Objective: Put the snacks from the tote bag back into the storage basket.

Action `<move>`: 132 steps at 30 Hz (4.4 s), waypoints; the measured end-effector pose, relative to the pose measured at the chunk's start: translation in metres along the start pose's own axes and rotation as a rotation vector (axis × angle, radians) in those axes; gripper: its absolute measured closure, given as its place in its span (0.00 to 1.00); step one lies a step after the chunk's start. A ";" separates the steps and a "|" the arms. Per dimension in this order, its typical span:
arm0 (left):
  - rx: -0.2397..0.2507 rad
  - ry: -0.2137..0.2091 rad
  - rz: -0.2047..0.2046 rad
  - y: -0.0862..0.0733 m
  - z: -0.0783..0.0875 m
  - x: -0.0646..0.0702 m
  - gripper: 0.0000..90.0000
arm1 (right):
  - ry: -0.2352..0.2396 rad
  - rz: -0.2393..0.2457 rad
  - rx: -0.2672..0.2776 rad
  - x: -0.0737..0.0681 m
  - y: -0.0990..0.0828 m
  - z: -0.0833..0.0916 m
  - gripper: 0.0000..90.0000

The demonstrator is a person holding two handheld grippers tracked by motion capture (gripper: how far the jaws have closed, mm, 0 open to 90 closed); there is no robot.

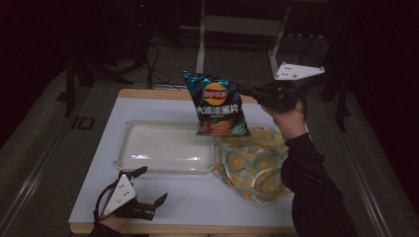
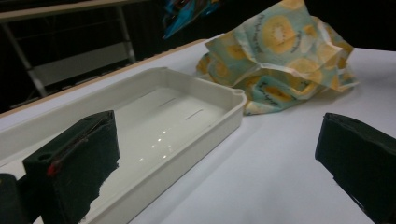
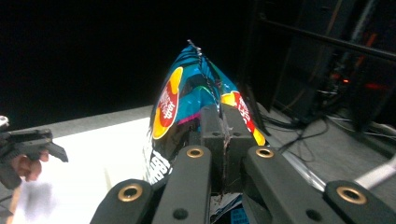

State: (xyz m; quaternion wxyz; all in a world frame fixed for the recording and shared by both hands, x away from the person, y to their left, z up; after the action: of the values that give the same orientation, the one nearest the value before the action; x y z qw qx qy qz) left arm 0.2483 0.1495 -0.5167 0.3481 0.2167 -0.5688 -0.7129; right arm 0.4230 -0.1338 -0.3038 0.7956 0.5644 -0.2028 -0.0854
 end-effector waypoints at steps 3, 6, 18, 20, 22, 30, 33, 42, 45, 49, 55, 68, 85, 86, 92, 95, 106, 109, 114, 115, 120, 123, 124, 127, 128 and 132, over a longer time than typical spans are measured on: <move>-0.008 0.008 0.003 -0.001 0.001 0.000 0.00 | 0.035 -0.002 0.012 -0.010 0.003 -0.019 1.00; -0.008 0.015 0.002 -0.001 0.001 0.000 0.00 | 0.071 0.002 0.017 -0.022 0.008 -0.039 1.00; -0.014 0.057 -0.040 -0.002 0.004 0.001 0.00 | 0.159 -0.048 0.034 -0.062 0.002 -0.118 1.00; -0.010 0.062 -0.040 -0.002 0.006 0.000 0.00 | 0.166 -0.053 0.028 -0.068 -0.002 -0.128 1.00; -0.011 0.063 -0.042 -0.002 0.007 0.000 0.00 | 0.174 -0.070 0.017 -0.073 -0.007 -0.137 1.00; -0.006 0.060 -0.040 -0.002 0.007 0.000 0.00 | 0.204 -0.100 -0.037 -0.083 -0.039 -0.151 1.00; -0.012 0.060 -0.042 -0.002 0.007 0.000 0.00 | 0.201 -0.101 -0.083 -0.083 -0.055 -0.152 1.00; -0.016 0.057 -0.039 -0.002 0.006 0.000 0.00 | 0.178 -0.141 -0.167 -0.072 -0.083 -0.149 1.00; -0.016 0.053 -0.037 -0.003 0.005 0.000 0.00 | 0.157 -0.171 -0.195 -0.068 -0.090 -0.154 1.00; -0.016 0.050 -0.038 -0.003 0.006 0.000 0.00 | 0.129 -0.197 -0.234 -0.061 -0.102 -0.163 1.00; -0.024 0.044 -0.040 -0.003 0.005 0.000 0.00 | 0.093 -0.219 -0.268 -0.050 -0.114 -0.174 0.98; -0.030 0.042 -0.036 -0.004 0.004 0.001 0.00 | 0.022 -0.199 -0.268 -0.038 -0.103 -0.157 0.45; -0.041 0.045 -0.034 -0.005 0.003 0.000 0.00 | 0.038 -0.166 -0.235 -0.051 -0.088 -0.094 0.16; -0.041 0.045 -0.031 -0.005 0.003 0.000 0.00 | 0.032 -0.165 -0.235 -0.051 -0.088 -0.090 0.16; -0.040 0.041 -0.021 -0.005 0.002 0.000 0.00 | -0.014 -0.175 -0.221 -0.049 -0.093 -0.062 0.16; -0.049 0.040 -0.016 -0.006 0.001 0.000 0.00 | -0.034 -0.186 -0.211 -0.048 -0.096 -0.046 0.16; -0.050 0.037 -0.011 -0.006 0.001 0.001 0.00 | -0.123 -0.190 -0.228 -0.042 -0.116 0.006 0.16; -0.052 0.038 -0.013 -0.006 0.001 0.001 0.00 | -0.129 -0.198 -0.227 -0.042 -0.122 0.018 0.16; -0.052 0.038 -0.015 -0.006 0.001 0.001 0.00 | -0.159 -0.218 -0.214 -0.042 -0.132 0.042 0.16; -0.053 0.037 -0.016 -0.006 0.001 0.001 0.00 | -0.168 -0.222 -0.209 -0.042 -0.134 0.047 0.16; -0.054 0.034 -0.014 -0.006 0.000 0.001 0.00 | -0.207 -0.240 -0.204 -0.039 -0.148 0.068 0.16; -0.055 0.029 -0.014 -0.006 0.000 0.001 0.00 | -0.232 -0.250 -0.202 -0.037 -0.156 0.080 0.16; -0.055 0.029 -0.014 -0.006 0.000 0.001 0.00 | -0.235 -0.254 -0.200 -0.037 -0.157 0.082 0.16; -0.057 0.026 -0.014 -0.007 -0.001 0.001 0.00 | -0.251 -0.252 -0.195 -0.037 -0.163 0.091 0.16; -0.059 0.026 -0.015 -0.007 -0.001 0.001 0.00 | -0.255 -0.253 -0.196 -0.038 -0.165 0.094 0.16; -0.060 0.025 -0.019 -0.007 -0.001 0.002 0.00 | -0.289 -0.230 -0.211 -0.039 -0.172 0.108 0.16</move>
State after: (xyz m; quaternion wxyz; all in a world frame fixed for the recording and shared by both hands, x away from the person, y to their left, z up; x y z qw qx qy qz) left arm 0.2460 0.1486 -0.5234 0.3548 0.2205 -0.5407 -0.7302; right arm 0.3581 -0.2728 -0.4429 0.7978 0.4794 -0.2390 -0.2765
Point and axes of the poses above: each handheld gripper's, and its own axes: z roughly backward along the jaws, y roughly out of its top, x roughly to its right, the point moved 7 cm from there along -z, roughly forward along the jaws, and after that the axes turned 11 degrees about z, right-handed, at the moved point
